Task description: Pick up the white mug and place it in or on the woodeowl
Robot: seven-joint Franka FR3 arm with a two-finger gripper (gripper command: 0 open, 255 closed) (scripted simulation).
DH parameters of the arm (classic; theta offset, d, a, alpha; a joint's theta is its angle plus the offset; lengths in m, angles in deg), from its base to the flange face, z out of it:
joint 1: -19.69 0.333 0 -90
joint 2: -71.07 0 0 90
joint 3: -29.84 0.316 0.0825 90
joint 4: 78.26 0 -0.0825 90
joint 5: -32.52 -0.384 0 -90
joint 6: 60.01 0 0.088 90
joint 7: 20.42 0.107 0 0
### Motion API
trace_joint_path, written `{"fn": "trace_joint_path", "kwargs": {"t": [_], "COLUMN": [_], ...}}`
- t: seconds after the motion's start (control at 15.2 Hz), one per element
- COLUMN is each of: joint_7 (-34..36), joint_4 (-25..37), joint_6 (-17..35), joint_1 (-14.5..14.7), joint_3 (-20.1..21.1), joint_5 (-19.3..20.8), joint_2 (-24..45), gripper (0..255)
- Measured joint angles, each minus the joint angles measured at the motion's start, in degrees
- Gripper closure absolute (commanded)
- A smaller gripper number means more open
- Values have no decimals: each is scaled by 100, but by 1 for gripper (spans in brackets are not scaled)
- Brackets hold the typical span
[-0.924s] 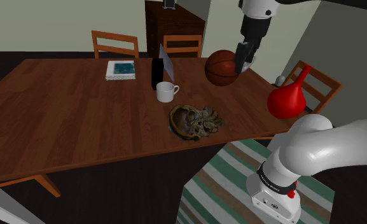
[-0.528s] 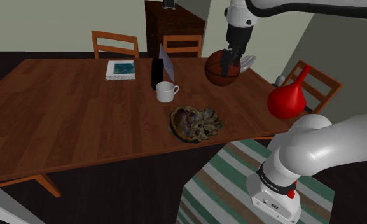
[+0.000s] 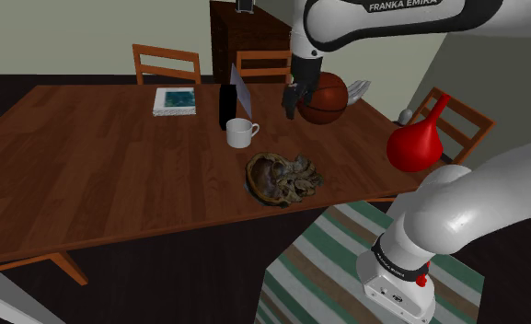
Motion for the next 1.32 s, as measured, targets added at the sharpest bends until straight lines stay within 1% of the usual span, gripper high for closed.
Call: {"fn": "trace_joint_path", "kwargs": {"t": [0.13, 0.33, 0.53, 0.79, 1.12, 1.32], "joint_7": [27, 95, 172, 250, 391, 395], "joint_4": [110, 329, 723, 1092, 1948, 2578], "joint_6": [358, 756, 1082, 1521, 1848, 1917], "joint_1": [-11, -5, 5, 19, 82, 99], "joint_3": [4, 37, 77, 110, 161, 157], "joint_5": [5, 3, 12, 38, 98, 126], "joint_2": [443, 1022, 1702, 2466, 3585, 4246], "gripper": [0, 0, 0, 0, 0, 0]}}
